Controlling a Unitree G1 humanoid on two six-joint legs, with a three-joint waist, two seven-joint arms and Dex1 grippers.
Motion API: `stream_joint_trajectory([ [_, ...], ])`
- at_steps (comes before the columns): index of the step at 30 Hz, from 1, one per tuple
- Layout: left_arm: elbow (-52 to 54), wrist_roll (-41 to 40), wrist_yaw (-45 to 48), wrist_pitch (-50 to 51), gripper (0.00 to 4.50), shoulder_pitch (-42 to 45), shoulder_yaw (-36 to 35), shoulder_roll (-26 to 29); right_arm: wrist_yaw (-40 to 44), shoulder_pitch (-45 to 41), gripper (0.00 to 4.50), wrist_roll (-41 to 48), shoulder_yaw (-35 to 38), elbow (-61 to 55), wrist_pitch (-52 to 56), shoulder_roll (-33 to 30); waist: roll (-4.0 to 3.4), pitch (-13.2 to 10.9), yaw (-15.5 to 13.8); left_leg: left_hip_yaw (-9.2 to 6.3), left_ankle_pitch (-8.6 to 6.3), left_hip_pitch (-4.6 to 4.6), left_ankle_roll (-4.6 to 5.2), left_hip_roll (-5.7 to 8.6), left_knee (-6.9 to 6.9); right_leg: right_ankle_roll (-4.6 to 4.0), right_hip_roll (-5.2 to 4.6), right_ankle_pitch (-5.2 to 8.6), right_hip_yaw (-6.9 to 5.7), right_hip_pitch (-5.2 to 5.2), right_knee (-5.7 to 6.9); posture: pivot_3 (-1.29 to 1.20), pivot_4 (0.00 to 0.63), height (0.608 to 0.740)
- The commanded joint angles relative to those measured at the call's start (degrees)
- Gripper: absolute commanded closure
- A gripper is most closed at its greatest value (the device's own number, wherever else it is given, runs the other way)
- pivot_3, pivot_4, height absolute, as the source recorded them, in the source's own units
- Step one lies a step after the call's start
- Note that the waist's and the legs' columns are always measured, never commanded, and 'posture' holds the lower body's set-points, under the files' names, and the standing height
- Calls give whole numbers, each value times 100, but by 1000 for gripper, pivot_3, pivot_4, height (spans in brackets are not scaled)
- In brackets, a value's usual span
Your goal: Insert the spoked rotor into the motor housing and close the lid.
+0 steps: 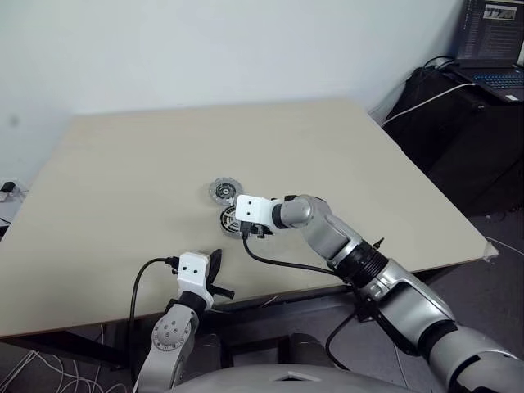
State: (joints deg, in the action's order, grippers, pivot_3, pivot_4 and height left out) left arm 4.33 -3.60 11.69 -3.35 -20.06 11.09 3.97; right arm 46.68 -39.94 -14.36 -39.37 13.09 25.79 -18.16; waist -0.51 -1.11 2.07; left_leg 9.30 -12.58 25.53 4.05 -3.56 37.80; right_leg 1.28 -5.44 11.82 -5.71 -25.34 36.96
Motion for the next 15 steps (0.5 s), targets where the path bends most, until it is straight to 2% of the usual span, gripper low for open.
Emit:
stream_joint_trajectory([
  [1,-54,-44,38,-276,4500,80,-41,-60,296,-294,2289,-128,-51,63,-232,55,0,0,-2,-1,0,0,0,-1,0,-1,0,0,-1,0,0,0,0,740],
  [9,71,-55,9,-202,4500,93,-86,-98,758,-473,2289,-328,-235,501,-492,203,1,-1,-7,0,0,2,0,0,2,-1,1,-1,-2,0,0,0,0,740],
  [15,220,-41,-43,-124,4500,59,-56,-134,782,-531,2289,-494,-220,990,-624,324,1,0,-6,1,0,1,0,0,4,-1,2,-2,-2,0,2,0,0,740],
])
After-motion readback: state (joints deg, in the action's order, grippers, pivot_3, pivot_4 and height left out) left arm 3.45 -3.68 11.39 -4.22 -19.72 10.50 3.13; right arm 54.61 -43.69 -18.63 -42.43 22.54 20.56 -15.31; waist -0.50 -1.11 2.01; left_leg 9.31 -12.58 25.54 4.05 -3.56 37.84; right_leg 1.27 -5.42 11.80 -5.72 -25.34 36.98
